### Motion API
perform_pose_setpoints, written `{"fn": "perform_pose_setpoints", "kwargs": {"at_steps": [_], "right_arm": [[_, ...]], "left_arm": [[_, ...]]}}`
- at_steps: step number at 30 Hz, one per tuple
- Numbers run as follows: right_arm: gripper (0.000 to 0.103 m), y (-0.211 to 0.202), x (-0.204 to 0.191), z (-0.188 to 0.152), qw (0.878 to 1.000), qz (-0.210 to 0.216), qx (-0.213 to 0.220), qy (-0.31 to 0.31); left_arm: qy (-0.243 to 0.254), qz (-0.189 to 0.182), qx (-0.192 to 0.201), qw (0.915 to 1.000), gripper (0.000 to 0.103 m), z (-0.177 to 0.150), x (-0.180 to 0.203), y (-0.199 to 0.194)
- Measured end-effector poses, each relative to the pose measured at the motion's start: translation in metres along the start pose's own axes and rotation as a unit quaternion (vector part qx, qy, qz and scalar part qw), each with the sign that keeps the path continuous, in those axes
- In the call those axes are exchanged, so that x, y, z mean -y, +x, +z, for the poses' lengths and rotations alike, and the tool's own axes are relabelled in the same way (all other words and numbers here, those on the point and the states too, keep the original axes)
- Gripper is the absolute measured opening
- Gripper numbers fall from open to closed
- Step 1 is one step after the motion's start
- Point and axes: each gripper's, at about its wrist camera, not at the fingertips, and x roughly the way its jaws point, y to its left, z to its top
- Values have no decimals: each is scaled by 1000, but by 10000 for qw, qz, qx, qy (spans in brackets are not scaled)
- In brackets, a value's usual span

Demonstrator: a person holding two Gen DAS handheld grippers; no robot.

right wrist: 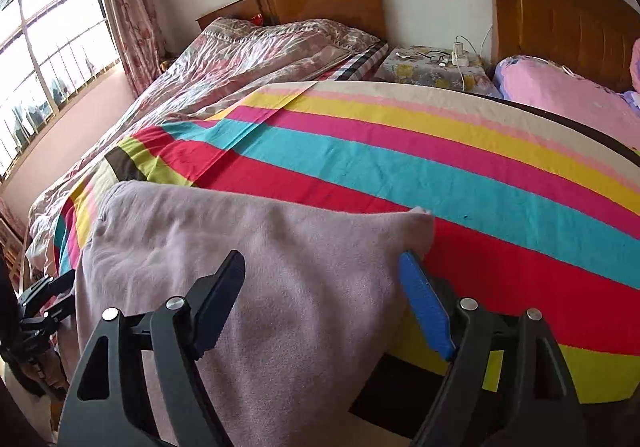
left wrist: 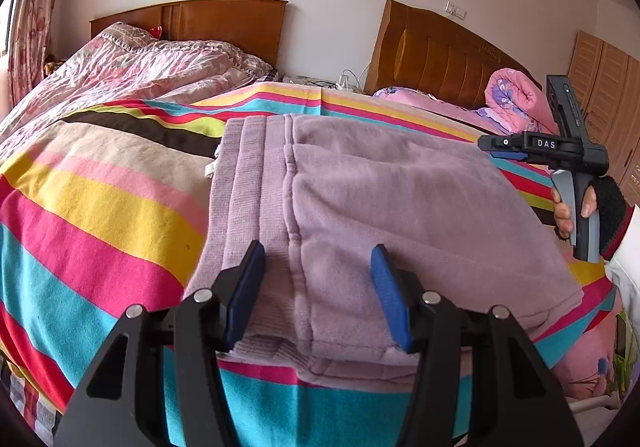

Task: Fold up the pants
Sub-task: 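Open both tools and release the folded pants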

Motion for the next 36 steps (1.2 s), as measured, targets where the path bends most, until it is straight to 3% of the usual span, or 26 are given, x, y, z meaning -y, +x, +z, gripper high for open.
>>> {"fn": "perform_pose_setpoints", "kwargs": {"at_steps": [2, 5, 7, 8, 10, 11, 12, 15, 20, 21, 23, 25, 27, 31, 34, 36], "right_arm": [[78, 1, -19, 3, 9990, 315, -72, -299], [86, 20, -53, -3, 9885, 884, -541, -1099], [86, 42, -44, -3, 9876, 103, -942, -1254], [86, 46, -30, 0, 9897, -204, -907, -1084], [81, 27, -2, 10, 9967, -555, -307, -507], [83, 14, 6, 13, 9954, -918, -6, -282], [84, 3, 8, 14, 9947, -996, 195, -165], [84, -10, -12, 4, 9964, -574, 164, -599], [87, -19, -54, -42, 9849, 110, -238, -1709], [87, -15, -52, -51, 9830, 108, -378, -1791], [88, -6, -30, -63, 9857, -320, -636, -1528], [89, -17, -1, -63, 9964, -390, -411, -632], [88, -36, -3, -65, 9951, -870, 0, -474], [88, -60, -54, -83, 9929, -306, 251, -1117], [91, -57, -89, -106, 9850, 356, -126, -1681], [91, -45, -94, -121, 9834, 186, -532, -1726]], "left_arm": [[25, 30, -14, 10000, 55, 1, 1, 0], [22, 50, -19, 10000, 55, 2, 2, -1], [25, 42, -43, 10000, 55, 3, 3, -2], [23, 35, -64, 10000, 55, 4, 3, -1], [43, 42, -102, 9999, 55, 6, 4, -1], [69, 60, -114, 9999, 55, 6, 4, -1], [88, 80, -117, 9999, 55, 6, 5, -1], [84, 140, -119, 9998, 55, 7, 6, 0], [115, 175, -136, 9997, 56, 6, 8, 0], [129, 182, -148, 9996, 56, 6, 8, 0], [145, 176, -158, 9996, 56, 6, 8, 1], [158, 187, -165, 9996, 56, 6, 8, 1], [198, 246, -174, 9994, 56, 6, 10, 1], [291, 408, -220, 9985, 57, 8, 16, 4], [367, 541, -233, 9976, 57, 7, 21, 5], [407, 597, -241, 9971, 57, 7, 22, 5]]}}
